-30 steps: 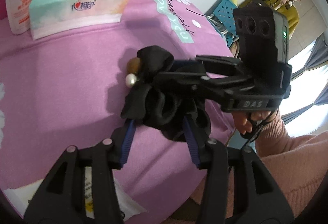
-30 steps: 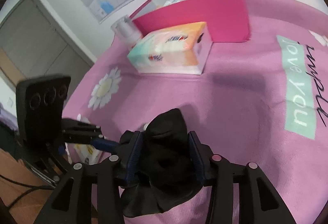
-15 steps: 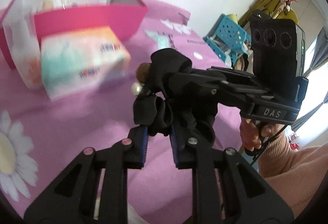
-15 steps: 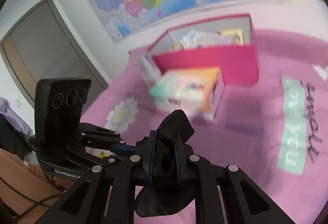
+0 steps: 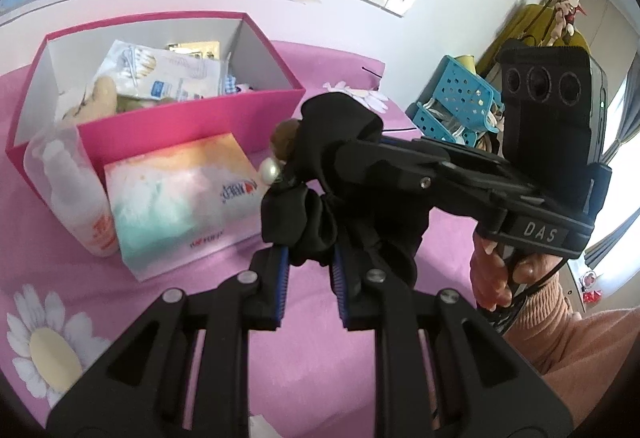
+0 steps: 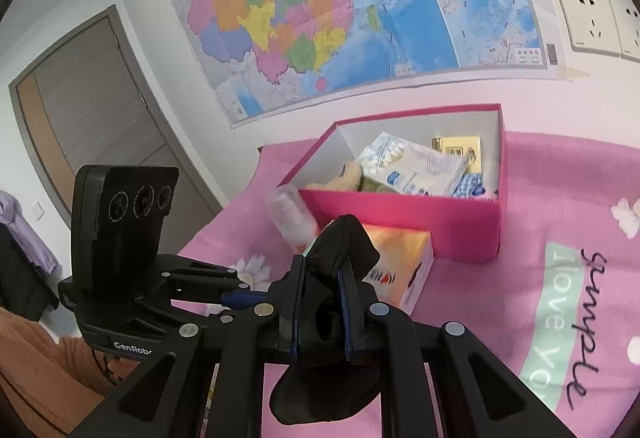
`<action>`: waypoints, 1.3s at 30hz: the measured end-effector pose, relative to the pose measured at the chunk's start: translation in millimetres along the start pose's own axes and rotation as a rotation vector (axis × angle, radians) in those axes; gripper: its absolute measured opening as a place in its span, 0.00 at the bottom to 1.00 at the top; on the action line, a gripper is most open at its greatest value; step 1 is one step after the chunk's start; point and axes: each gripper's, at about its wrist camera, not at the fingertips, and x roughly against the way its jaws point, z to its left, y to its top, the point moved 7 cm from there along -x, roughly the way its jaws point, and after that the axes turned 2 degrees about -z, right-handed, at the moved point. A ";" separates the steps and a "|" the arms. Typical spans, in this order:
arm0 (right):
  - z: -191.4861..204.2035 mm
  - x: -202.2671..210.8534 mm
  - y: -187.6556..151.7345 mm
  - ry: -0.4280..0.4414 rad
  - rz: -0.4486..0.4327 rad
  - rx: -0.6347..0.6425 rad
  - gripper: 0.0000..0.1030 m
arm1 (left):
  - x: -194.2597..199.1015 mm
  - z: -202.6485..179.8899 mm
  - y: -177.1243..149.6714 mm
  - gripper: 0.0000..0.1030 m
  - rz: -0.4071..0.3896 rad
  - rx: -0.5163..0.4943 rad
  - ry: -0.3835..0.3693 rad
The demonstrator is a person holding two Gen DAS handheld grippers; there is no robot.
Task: Organize soft objects
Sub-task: 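Carry the black scrunchie into the pink box and open the right tool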
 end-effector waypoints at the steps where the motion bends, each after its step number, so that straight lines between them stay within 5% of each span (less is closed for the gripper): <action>1: -1.0 -0.7 3.3 0.001 -0.005 0.000 0.13 | -0.5 0.0 1.9 0.21 -0.002 -0.001 0.003; 39: -63.5 -59.9 123.3 -0.072 -0.072 0.014 0.13 | -49.3 70.0 139.8 0.21 -0.055 0.077 0.252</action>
